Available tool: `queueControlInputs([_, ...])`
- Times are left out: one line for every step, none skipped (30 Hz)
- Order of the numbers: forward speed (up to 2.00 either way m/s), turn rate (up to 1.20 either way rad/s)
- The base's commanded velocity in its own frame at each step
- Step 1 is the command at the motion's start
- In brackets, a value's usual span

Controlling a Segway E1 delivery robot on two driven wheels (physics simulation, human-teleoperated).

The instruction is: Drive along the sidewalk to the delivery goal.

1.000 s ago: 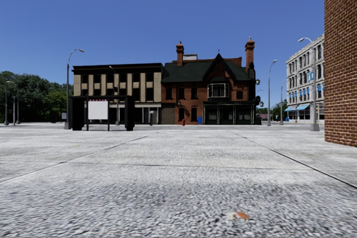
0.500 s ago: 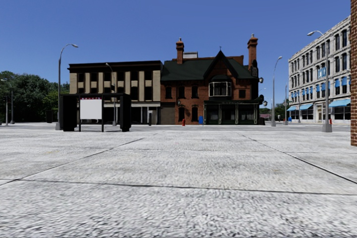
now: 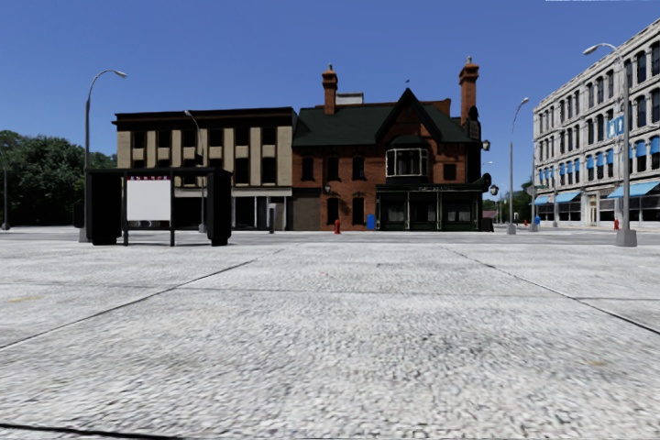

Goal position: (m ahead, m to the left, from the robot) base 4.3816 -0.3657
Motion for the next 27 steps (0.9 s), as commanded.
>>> queueControlInputs([2.0,-0.46])
queueControlInputs([2.0,-0.46])
queueControlInputs([2.0,-0.46])
queueControlInputs([2.0,-0.47])
queueControlInputs([2.0,-0.47])
queueControlInputs([2.0,-0.47])
queueControlInputs([2.0,-0.47])
queueControlInputs([2.0,-0.47])
queueControlInputs([2.0,-0.47])
queueControlInputs([2.0,-0.47])
queueControlInputs([2.0,-0.47])
queueControlInputs([2.0,-0.06])
queueControlInputs([2.0,-0.06])
queueControlInputs([2.0,0.0])
queueControlInputs([2.0,0.0])
queueControlInputs([2.0,0.0])
queueControlInputs([2.0,0.0])
queueControlInputs([2.0,0.0])
queueControlInputs([2.0,0.0])
queueControlInputs([2.0,0.0])
queueControlInputs([2.0,0.0])
queueControlInputs([2.0,0.0])
queueControlInputs([2.0,0.0])
queueControlInputs([2.0,0.0])
queueControlInputs([2.0,0.0])
queueControlInputs([2.0,0.0])
queueControlInputs([2.0,0.0])
